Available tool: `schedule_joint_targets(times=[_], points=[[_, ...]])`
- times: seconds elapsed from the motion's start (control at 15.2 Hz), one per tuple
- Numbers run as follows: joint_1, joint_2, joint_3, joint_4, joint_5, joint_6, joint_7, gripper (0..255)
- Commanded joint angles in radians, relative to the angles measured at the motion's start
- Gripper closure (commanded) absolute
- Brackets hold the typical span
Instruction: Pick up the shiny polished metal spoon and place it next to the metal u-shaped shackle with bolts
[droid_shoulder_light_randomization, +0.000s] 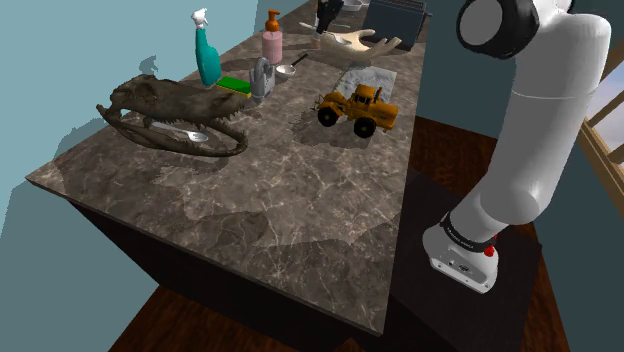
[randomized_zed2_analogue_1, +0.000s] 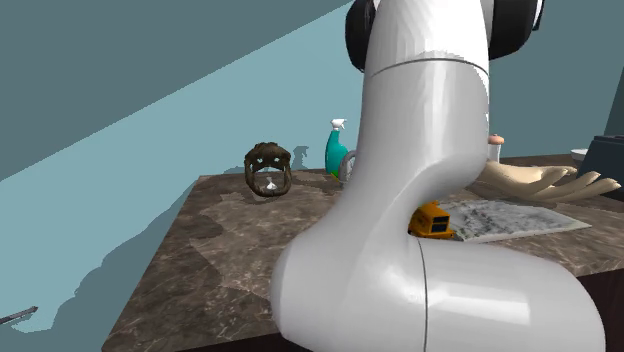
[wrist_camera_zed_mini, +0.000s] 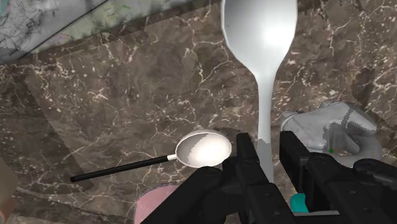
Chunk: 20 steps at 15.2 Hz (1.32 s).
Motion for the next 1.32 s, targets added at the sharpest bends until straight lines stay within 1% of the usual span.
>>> schedule_joint_targets(times=[0.0,0.07,0.13,0.2,0.26,0.33,0.53,0.86,1.25], points=[[-0.042,0.119,0.003,0.178,0.028,-0.065,-0.007,255],[-0.069,0.189,0.007,0.291,0.042,-0.109,-0.005,255],[-0.103,0.277,0.015,0.440,0.056,-0.168,0.003,255],[-0.156,0.418,0.033,0.690,0.072,-0.270,0.030,255],[-0.141,0.377,0.031,0.600,0.065,-0.225,0.017,255],[-0.131,0.352,0.028,0.542,0.062,-0.193,0.008,255],[-0.110,0.307,0.021,0.422,0.059,-0.122,-0.012,255],[-0.089,0.270,0.017,0.289,0.057,-0.031,-0.036,255],[-0.074,0.250,0.016,0.176,0.060,0.059,-0.060,255]])
